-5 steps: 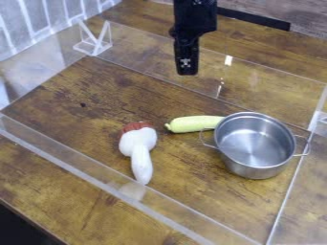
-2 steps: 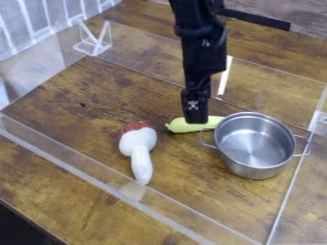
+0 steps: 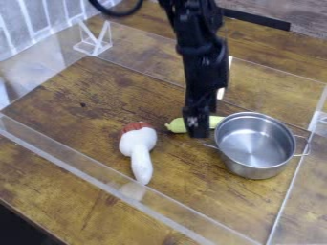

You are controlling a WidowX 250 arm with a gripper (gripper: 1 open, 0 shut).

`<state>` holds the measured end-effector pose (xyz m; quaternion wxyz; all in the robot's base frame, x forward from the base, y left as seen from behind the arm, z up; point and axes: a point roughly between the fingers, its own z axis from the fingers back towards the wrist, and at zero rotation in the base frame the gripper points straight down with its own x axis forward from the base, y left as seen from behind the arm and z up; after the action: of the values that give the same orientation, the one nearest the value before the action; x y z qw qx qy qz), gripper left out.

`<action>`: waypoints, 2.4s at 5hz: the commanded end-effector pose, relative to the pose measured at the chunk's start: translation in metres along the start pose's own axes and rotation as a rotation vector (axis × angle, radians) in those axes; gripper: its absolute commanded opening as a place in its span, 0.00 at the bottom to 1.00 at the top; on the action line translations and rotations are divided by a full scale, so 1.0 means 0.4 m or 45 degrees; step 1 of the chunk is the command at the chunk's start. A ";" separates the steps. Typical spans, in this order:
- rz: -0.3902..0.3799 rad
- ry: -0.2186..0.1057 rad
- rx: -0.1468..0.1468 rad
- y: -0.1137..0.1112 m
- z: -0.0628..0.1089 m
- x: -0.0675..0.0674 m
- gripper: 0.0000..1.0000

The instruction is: Move the green spoon to the left

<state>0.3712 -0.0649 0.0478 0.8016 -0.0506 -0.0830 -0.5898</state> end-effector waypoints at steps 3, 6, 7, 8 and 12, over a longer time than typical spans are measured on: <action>0.054 -0.040 0.045 0.013 0.012 -0.009 0.00; -0.047 -0.044 0.019 -0.023 -0.029 0.032 0.00; -0.027 -0.008 0.038 0.002 0.026 -0.002 0.00; 0.032 0.031 0.064 0.021 0.075 -0.026 0.00; 0.199 0.094 0.127 0.075 0.168 -0.041 1.00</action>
<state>0.3889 -0.0263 0.0796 0.8542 -0.0162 -0.0410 -0.5181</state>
